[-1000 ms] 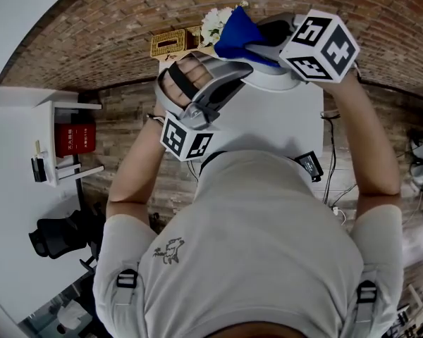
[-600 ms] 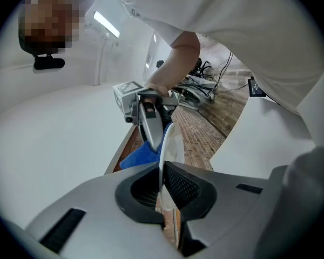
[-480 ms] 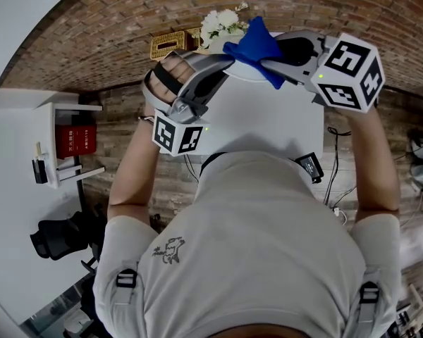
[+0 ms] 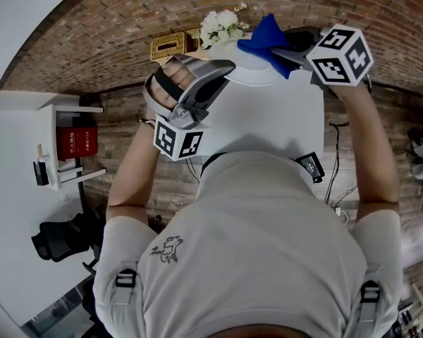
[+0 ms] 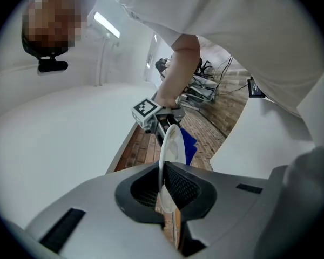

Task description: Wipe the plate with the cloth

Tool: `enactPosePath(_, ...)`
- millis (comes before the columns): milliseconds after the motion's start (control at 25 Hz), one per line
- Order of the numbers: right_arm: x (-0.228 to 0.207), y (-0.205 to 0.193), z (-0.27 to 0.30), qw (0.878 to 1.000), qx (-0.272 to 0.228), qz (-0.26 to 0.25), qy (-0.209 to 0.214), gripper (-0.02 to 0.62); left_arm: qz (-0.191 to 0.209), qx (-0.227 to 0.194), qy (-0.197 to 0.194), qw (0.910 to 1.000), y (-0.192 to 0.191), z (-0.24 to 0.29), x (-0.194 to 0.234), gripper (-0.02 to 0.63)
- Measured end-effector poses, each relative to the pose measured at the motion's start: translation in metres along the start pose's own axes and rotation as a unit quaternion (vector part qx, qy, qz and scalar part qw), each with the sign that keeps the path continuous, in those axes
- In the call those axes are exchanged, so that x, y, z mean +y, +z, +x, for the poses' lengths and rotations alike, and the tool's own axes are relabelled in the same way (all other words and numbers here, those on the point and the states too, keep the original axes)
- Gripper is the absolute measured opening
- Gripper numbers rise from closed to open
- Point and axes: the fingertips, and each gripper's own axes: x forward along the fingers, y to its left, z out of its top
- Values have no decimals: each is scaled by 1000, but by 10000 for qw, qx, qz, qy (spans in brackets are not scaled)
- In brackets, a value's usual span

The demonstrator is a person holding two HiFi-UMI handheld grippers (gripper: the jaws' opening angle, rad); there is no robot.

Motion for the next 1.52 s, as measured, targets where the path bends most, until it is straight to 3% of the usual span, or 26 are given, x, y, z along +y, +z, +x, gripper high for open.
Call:
enactPosePath(200, -1, 10, 18, 9999, 49, -104, -35, 130, 15, -130, -46, 9999, 10, 0, -7, 20)
enactPosePath(360, 30, 25, 29, 9988, -4, -407, 261, 130, -8, -173, -141, 9998, 16, 2, -16, 20)
enactPosePath(600, 80, 35, 21, 9957, -311, -613, 622, 129, -370, -161, -166, 9990, 8, -2, -26, 18)
enactPosePath(840, 70, -5, 12, 9961, -401, 148, 774, 129, -823, 70, -372, 9959, -15, -2, -48, 21)
enactPosePath(1080, 37, -64, 25, 9963, -19, 758, 404, 129, -1419, 452, -512, 9875, -47, -5, -72, 25)
enactPosePath(1160, 27, -85, 28, 9953, 156, 920, 271, 129, -1812, 567, -483, 9806, -57, -9, -79, 23)
enactPosePath(1240, 20, -105, 32, 9945, 352, 979, 129, 129, -2415, 718, -495, 9665, -72, -13, -91, 20)
enactPosePath(1320, 16, -128, 38, 9937, 541, 984, -9, 130, -3217, 939, -645, 9400, -90, -13, -118, 20)
enactPosePath(1400, 17, -150, 49, 9914, 601, 1158, -79, 130, -4130, 1149, -845, 8995, -102, -14, -159, 20)
enactPosePath(1520, 27, -175, 69, 9880, 615, 1416, -80, 130, -5330, 1350, -1056, 8286, -112, -19, -212, 20)
